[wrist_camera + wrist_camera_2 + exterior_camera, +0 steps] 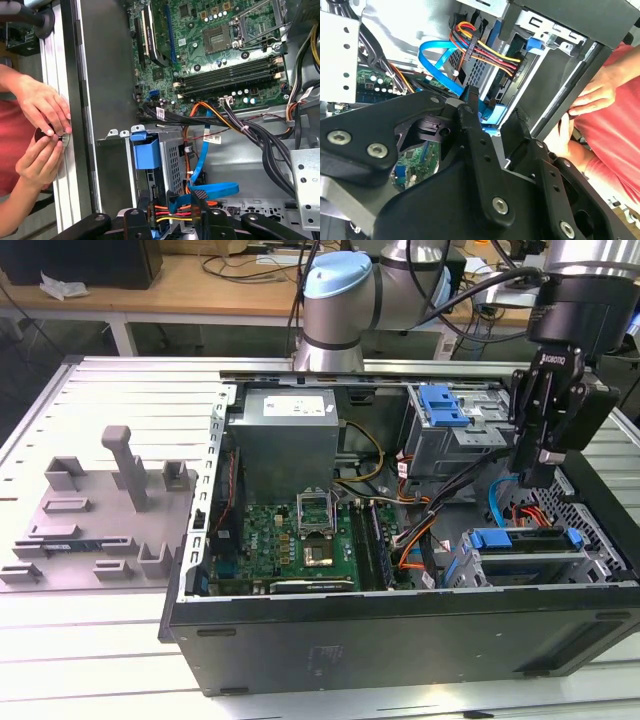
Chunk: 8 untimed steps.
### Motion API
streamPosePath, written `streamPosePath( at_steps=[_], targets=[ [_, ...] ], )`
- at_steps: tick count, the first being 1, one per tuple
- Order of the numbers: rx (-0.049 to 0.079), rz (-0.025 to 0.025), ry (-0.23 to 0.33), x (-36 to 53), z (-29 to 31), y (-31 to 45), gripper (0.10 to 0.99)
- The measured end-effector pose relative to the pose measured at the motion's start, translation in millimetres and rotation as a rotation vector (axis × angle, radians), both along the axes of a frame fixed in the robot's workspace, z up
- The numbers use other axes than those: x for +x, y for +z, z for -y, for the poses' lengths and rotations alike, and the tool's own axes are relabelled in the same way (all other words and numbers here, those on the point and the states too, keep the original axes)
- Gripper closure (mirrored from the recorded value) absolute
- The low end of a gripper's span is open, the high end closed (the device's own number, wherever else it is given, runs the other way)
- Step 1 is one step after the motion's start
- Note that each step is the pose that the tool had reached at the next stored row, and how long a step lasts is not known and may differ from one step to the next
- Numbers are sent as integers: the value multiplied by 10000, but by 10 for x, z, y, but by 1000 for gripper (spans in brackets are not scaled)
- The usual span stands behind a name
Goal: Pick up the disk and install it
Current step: 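Insert the second disk wire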
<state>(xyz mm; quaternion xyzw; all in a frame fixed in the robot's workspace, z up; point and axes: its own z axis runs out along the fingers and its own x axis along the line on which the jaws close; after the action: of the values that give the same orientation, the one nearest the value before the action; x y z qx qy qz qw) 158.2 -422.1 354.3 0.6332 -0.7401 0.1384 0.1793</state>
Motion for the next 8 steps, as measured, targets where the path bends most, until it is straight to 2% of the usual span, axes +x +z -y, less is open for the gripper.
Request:
streamPosePath(
  at_steps=[4, 5, 8],
  targets=[
    [0, 0, -20, -1, -4, -4, 647],
    [-1, 0, -26, -1, -5, -5, 722],
    [-2, 0, -39, -1, -20, -5, 722]
  ],
)
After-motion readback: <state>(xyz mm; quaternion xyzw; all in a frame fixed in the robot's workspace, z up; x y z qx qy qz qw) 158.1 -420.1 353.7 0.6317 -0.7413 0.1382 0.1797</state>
